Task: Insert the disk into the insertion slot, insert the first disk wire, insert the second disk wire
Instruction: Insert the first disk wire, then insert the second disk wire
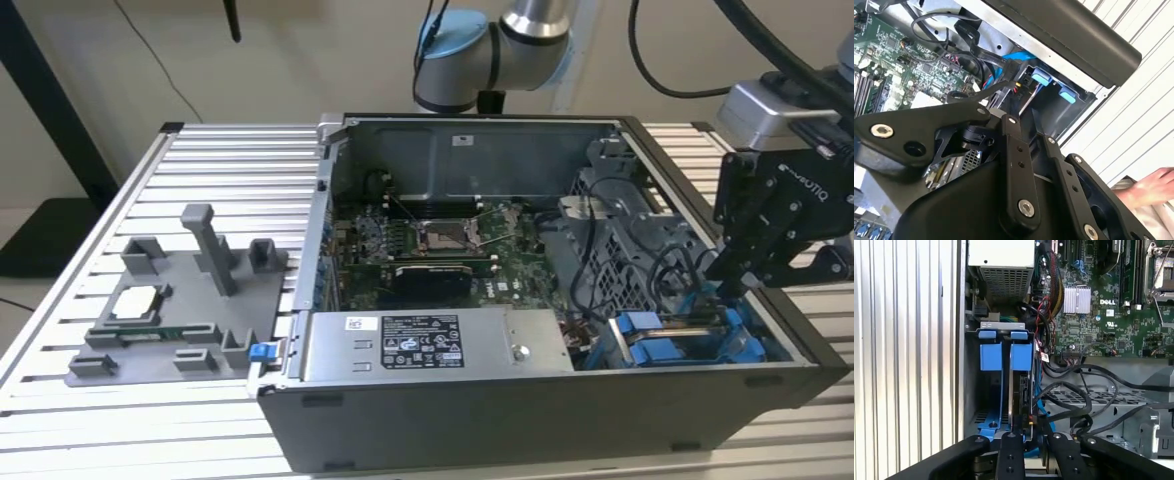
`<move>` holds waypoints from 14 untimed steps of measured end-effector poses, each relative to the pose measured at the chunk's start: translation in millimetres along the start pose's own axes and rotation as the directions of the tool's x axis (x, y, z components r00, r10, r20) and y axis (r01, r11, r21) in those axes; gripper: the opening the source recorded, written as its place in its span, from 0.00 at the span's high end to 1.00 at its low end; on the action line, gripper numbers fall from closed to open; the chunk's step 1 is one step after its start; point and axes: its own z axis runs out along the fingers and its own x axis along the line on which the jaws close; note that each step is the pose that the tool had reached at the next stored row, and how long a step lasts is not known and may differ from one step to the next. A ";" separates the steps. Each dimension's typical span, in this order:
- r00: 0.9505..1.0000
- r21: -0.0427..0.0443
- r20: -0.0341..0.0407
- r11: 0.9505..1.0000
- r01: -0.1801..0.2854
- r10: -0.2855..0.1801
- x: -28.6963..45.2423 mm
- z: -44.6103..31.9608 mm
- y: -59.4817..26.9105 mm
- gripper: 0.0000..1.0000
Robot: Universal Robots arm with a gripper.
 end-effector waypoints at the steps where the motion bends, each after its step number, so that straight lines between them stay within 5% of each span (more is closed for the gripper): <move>1: 1.000 0.000 0.000 1.000 0.000 0.000 -0.1 -0.1 -0.3 0.00; 14: 1.000 0.000 0.000 1.000 0.001 -0.001 -0.3 -0.2 -6.5 0.00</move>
